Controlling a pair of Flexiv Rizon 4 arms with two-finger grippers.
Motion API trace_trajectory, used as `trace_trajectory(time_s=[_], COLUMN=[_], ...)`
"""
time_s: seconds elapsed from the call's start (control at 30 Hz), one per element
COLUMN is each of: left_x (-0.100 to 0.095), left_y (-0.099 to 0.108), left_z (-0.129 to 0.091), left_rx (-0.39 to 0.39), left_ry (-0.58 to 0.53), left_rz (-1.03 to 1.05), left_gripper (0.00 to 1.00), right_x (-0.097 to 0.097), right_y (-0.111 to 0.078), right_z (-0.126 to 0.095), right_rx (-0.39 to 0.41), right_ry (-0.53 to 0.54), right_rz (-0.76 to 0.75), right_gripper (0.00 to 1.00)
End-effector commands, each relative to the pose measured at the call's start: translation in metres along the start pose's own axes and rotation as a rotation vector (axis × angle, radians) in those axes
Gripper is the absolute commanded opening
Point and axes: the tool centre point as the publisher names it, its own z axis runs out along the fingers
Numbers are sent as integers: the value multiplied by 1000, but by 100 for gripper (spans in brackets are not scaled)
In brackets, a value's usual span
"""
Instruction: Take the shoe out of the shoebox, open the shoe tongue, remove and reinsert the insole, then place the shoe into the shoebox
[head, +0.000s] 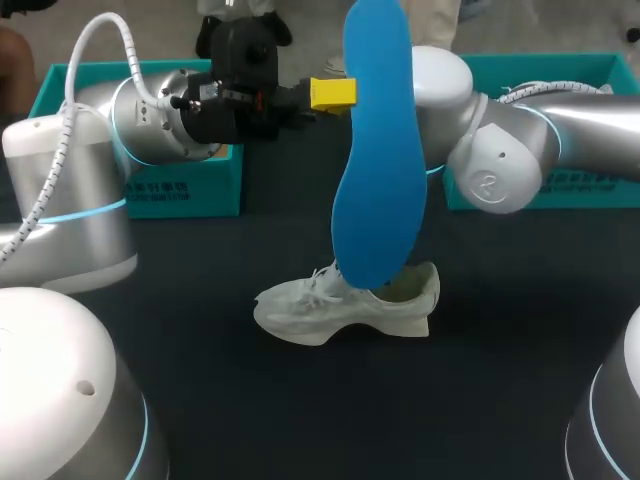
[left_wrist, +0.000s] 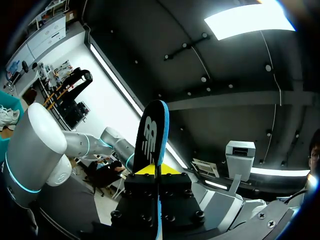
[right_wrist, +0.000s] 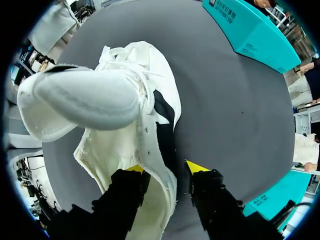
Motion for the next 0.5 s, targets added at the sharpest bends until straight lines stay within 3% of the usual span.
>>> trace_trajectory(time_s=[0.03,0.07,0.1,0.33,0.5], left_x=[0,0,0,0,0], left_y=[0,0,0,0,0], left_z=[0,0,0,0,0], left_rx=[2,2,2,2,2], left_ry=[1,1,1,1,1], left_rz=[1,1,1,1,1], left_gripper=[0,0,0,0,0], right_x=[0,1,2,10,9], right_y=[2,2,2,0,-3], right_z=[2,2,2,-3,-12], right_rx=[9,11,12,10,-56], right_ry=[6,9,11,35,60], right_rz=[1,1,0,-6,84], right_gripper=[9,2,0,0,0])
